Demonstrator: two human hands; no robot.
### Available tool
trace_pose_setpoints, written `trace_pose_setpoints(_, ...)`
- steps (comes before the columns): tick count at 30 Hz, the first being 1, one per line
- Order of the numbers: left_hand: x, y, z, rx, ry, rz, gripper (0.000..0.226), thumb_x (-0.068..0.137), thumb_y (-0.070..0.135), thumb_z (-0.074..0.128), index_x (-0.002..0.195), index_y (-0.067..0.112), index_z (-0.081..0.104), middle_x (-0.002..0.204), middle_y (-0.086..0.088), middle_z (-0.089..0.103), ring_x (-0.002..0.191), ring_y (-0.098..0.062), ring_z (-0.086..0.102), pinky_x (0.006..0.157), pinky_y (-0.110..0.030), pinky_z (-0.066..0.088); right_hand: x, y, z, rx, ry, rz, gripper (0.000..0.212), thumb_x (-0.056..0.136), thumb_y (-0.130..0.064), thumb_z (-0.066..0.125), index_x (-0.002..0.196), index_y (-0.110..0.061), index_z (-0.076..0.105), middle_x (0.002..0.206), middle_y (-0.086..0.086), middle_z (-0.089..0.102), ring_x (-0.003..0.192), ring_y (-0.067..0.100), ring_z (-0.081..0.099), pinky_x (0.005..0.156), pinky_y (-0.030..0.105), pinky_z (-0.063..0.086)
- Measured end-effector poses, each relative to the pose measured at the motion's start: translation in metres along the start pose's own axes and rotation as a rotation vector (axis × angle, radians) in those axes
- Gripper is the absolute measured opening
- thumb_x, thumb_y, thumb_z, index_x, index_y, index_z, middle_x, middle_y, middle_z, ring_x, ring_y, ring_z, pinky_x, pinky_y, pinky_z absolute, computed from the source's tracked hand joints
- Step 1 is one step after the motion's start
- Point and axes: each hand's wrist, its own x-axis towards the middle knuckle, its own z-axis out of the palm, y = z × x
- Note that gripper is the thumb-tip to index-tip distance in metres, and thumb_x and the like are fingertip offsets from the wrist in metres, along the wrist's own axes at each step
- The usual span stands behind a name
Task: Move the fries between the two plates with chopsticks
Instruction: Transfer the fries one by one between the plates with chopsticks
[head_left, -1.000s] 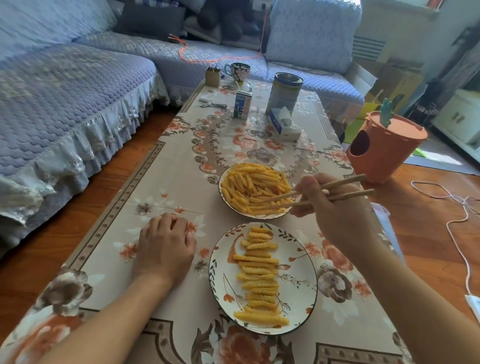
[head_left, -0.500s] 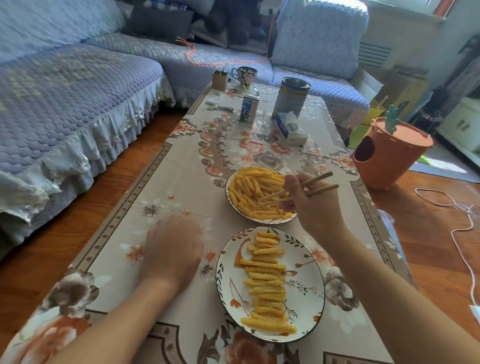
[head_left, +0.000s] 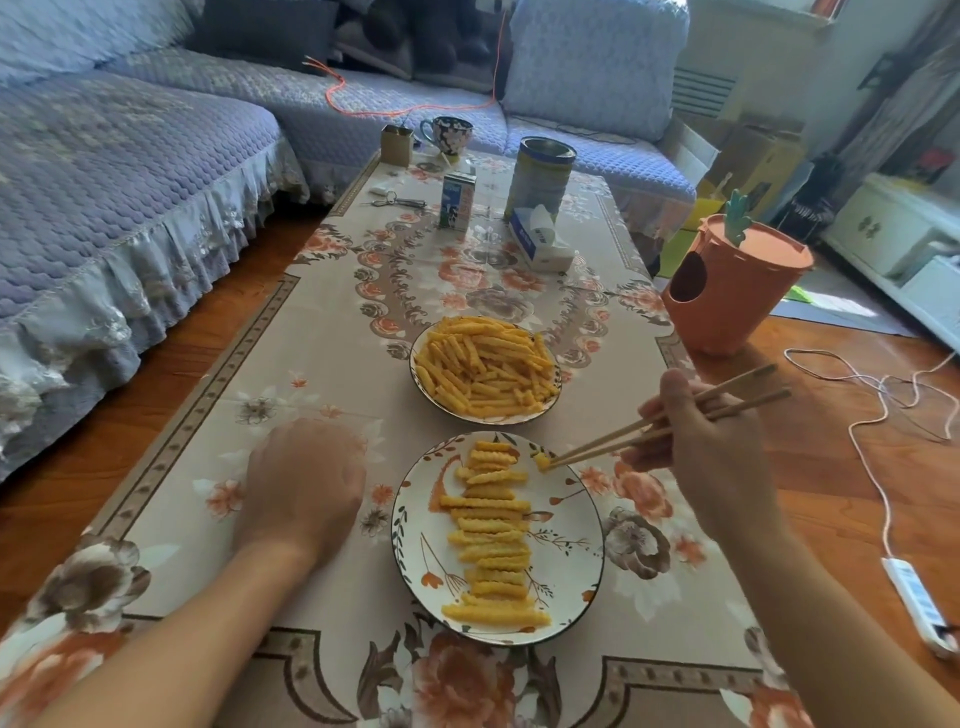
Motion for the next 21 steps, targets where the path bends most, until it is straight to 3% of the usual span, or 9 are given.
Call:
trace_pose_setpoints(4,-0.001,0.001,-0.001,0.003,-0.006,0.003,0.039,0.088,0.04,0.035,0.11,0.024,0.063,0.114,-0.007,0.059,0.107,-0.027,0.048,0.092,-0.045,0.043,-0.008,0.003,0.003,0.014,0.014,-0.011,0.042,0.104,-0.031,0.052,0.084,0.004,0.066,0.057,0.016,0.067,0.047,0.029,0.068,0.048,0.036,0.06)
trace_pose_setpoints(9,0.0,0.001,-0.002,-0.001,0.002,0.006,0.038,0.087,0.04,0.037,0.109,0.024,0.063,0.112,-0.006,0.059,0.105,-0.026,0.048,0.09,-0.045,0.042,-0.003,0.003,0.005,-0.048,-0.063,-0.062,0.035,0.102,-0.027,0.057,0.088,0.002,0.07,0.059,0.013,0.067,0.051,0.035,0.069,0.054,0.048,0.061)
trace_pose_setpoints(14,0.0,0.0,0.0,-0.001,0.013,0.01,0.036,0.086,0.039,0.04,0.107,0.023,0.064,0.11,-0.006,0.059,0.103,-0.027,0.049,0.089,-0.045,0.043,0.013,-0.006,-0.009,-0.018,-0.005,-0.115,0.035,0.099,-0.032,0.057,0.088,-0.001,0.07,0.059,0.009,0.066,0.05,0.029,0.068,0.049,0.033,0.06)
trace_pose_setpoints(18,0.0,0.0,0.0,-0.005,0.021,0.009,0.033,0.085,0.037,0.041,0.106,0.022,0.064,0.109,-0.006,0.059,0.102,-0.028,0.049,0.088,-0.046,0.043,0.032,-0.006,0.005,0.049,0.001,-0.141,0.036,0.095,-0.039,0.058,0.088,-0.006,0.07,0.063,0.008,0.068,0.05,0.027,0.069,0.051,0.034,0.062)
trace_pose_setpoints(21,0.0,0.0,0.0,0.002,0.019,0.007,0.032,0.085,0.037,0.043,0.104,0.023,0.064,0.108,-0.006,0.059,0.102,-0.028,0.049,0.088,-0.046,0.043,0.041,0.0,0.03,0.017,-0.083,-0.151,0.031,0.103,-0.028,0.056,0.09,-0.003,0.07,0.062,0.009,0.069,0.053,0.027,0.07,0.053,0.033,0.062)
